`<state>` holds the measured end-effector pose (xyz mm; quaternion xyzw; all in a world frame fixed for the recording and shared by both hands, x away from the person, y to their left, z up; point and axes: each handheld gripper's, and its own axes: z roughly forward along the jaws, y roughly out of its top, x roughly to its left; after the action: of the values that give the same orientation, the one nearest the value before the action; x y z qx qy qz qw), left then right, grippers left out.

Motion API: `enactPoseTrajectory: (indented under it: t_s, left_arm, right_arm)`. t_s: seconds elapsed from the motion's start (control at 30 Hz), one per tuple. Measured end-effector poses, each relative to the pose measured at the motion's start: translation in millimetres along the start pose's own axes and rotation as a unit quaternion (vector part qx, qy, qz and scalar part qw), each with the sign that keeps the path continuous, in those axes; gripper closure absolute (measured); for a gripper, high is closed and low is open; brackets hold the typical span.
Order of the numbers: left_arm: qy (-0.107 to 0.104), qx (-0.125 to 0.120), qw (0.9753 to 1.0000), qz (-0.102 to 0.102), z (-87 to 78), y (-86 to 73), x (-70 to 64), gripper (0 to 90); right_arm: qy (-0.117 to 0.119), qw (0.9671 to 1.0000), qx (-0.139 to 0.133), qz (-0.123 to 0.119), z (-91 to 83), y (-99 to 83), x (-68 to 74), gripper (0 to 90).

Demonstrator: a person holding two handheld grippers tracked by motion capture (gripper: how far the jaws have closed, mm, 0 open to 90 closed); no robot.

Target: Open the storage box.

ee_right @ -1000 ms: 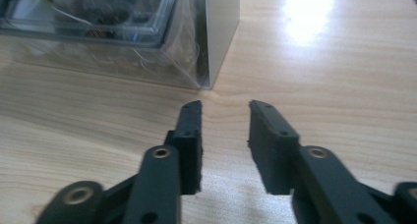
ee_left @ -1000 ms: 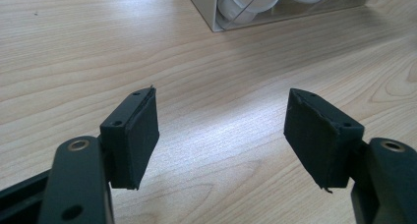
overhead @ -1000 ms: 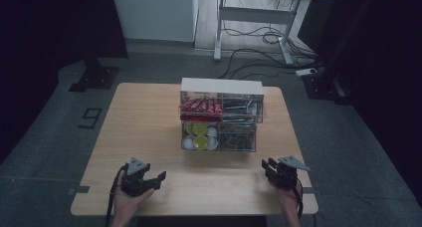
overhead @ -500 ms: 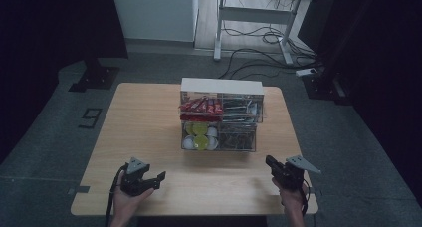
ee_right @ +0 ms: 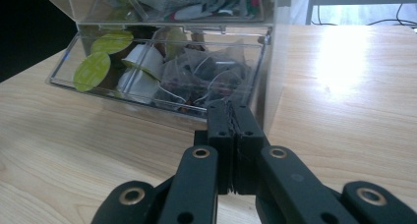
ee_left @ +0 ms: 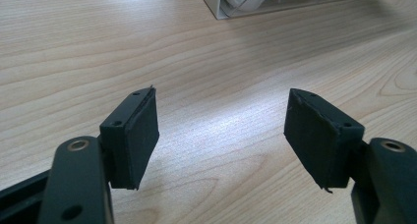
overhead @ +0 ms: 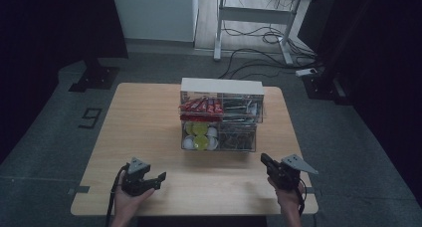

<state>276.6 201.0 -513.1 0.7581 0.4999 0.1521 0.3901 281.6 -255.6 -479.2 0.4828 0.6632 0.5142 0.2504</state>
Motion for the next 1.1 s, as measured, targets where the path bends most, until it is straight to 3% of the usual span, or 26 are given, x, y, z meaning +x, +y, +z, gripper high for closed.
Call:
enactPoseTrajectory:
  t_s: [0.23,0.77,1.1]
  left_arm:
    - [0.000,0.001,1.0000,0.001,0.5,-0.2,-1.3,29.2]
    - [-0.008,-0.004,1.0000,0.003,-1.1,1.4,-0.8,29.0]
    - [-0.013,-0.008,0.9998,0.010,-4.4,3.4,-7.2,28.7]
  right_arm:
    - [0.009,0.9999,0.005,0.001,6.9,-0.7,5.9,88.2]
    - [0.032,0.9992,0.019,-0.018,30.7,3.0,29.7,89.2]
    - [0.048,0.9978,0.031,-0.033,48.6,8.8,48.5,89.4]
